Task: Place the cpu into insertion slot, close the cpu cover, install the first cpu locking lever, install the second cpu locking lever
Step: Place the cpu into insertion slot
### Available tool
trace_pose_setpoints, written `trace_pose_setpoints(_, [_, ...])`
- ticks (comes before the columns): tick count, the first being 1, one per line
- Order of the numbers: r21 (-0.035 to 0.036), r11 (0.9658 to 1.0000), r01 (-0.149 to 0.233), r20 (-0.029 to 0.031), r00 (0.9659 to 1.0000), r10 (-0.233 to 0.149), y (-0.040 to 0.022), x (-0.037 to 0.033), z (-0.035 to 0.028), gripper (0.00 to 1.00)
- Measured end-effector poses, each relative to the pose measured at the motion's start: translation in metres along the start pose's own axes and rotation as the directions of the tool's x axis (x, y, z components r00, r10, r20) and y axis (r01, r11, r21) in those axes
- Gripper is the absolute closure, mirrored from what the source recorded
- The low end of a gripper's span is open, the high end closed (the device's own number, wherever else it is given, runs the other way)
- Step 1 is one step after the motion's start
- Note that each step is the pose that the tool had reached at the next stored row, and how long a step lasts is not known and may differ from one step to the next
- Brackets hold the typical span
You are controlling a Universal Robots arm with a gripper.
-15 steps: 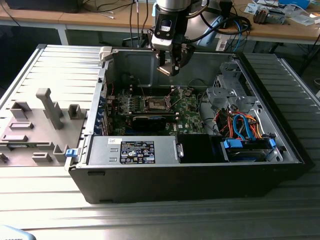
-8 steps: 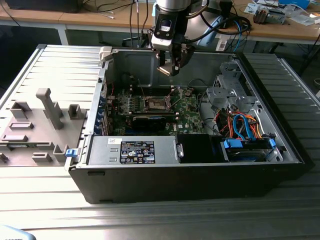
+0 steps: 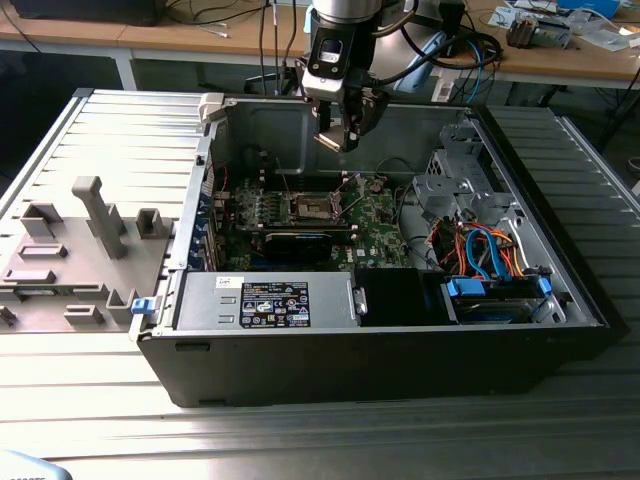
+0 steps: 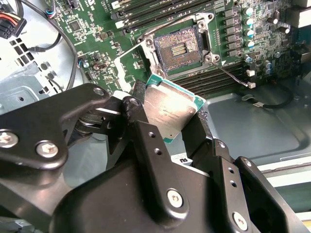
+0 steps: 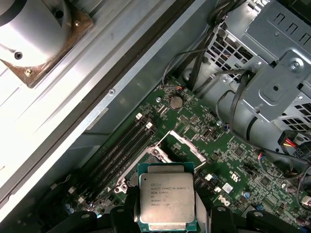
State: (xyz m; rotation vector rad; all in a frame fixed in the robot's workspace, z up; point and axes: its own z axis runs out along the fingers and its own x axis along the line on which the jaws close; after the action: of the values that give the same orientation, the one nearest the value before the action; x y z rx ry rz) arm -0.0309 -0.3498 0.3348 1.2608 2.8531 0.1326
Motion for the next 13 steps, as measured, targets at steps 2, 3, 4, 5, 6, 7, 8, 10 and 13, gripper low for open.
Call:
trace_pose_setpoints(2, [-0.0001, 1.0, -0.001, 0.0001, 1.0, 0.001, 0.0, 0.0, 0.0, 0.45])
trace_pose_setpoints(3, [-0.0001, 1.0, -0.002, 0.0002, 1.0, 0.002, 0.0, 0.0, 0.0, 0.45])
trace_pose_setpoints(4, [-0.0001, 1.0, -0.003, 0.0002, 1.0, 0.003, 0.0, 0.0, 0.0001, 0.45])
trace_pose_setpoints(5, [-0.0001, 1.0, -0.003, 0.0004, 1.0, 0.003, 0.0, 0.0, 0.0, 0.45])
trace_pose_setpoints(6, [-0.0001, 1.0, -0.005, 0.0004, 1.0, 0.005, 0.0, 0.0, 0.0001, 0.45])
trace_pose_setpoints(7, [-0.0001, 1.0, -0.006, 0.0005, 1.0, 0.006, 0.0, 0.0, 0.0001, 0.45])
trace_pose_setpoints(8, [-0.0001, 1.0, -0.007, 0.0006, 1.0, 0.007, 0.0, 0.0, 0.0001, 0.45])
trace_pose_setpoints(10, [-0.0002, 1.0, -0.01, 0.0008, 1.0, 0.01, 0.0, 0.0, 0.0001, 0.45])
trace_pose_setpoints(13, [-0.0002, 0.9999, -0.012, 0.0011, 0.9999, 0.012, 0.0, 0.0, 0.0002, 0.45])
